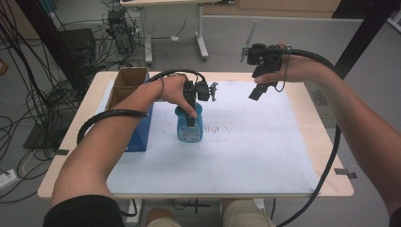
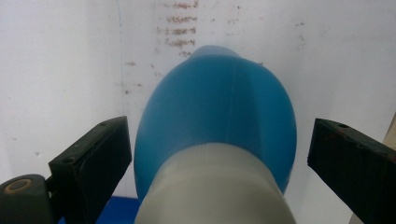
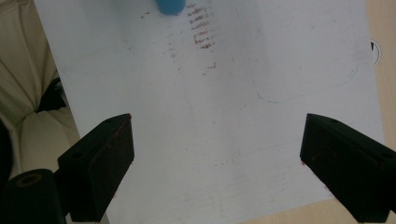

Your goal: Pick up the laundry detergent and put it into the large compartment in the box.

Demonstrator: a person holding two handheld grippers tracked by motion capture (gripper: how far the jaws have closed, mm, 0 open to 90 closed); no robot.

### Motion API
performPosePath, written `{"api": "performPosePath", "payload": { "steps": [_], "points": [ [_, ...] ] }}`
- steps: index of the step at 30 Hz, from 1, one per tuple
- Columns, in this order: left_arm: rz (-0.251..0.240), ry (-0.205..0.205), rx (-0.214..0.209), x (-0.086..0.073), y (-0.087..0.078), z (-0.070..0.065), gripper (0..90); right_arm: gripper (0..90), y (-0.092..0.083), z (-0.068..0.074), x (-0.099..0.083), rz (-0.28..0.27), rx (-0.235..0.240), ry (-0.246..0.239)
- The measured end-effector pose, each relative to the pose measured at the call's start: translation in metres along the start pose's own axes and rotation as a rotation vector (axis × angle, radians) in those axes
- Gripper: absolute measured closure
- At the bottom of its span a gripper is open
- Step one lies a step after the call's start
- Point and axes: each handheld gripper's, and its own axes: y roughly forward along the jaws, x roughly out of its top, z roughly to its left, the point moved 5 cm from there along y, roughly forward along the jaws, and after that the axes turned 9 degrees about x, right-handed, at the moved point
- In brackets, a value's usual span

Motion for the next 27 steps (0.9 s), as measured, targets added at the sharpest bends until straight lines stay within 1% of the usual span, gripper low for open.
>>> {"api": "performPosePath", "payload": {
  "steps": [11, 14, 20, 24, 27],
  "points": [
    [0.001, 0.001, 0.001, -0.0003, -0.0010, -0.0003, 6.9, 9.9, 0.0006, -0.0004, -0.0013, -0.001, 0.001, 0.010],
    [0.001, 0.000, 0.002, -0.0006, -0.0017, -0.0004, 7.0, 9.9, 0.0004, -0.0004, -0.0004, 0.004, 0.001, 0.003],
    [0.004, -0.001, 0.003, -0.0007, -0.0021, -0.0005, 7.0, 9.9, 0.0003, 0.0002, -0.0003, 0.003, 0.001, 0.005],
    [-0.004, -0.003, 0.003, -0.0012, -0.0026, -0.0004, 7.0, 9.9, 0.0003, 0.0004, -0.0006, 0.002, 0.000, 0.007],
    [0.001, 0.001, 0.003, -0.0004, -0.0029, -0.0003, 7.0, 9.9, 0.0006, 0.0002, -0.0011, 0.001, 0.000, 0.005]
  ]
}}
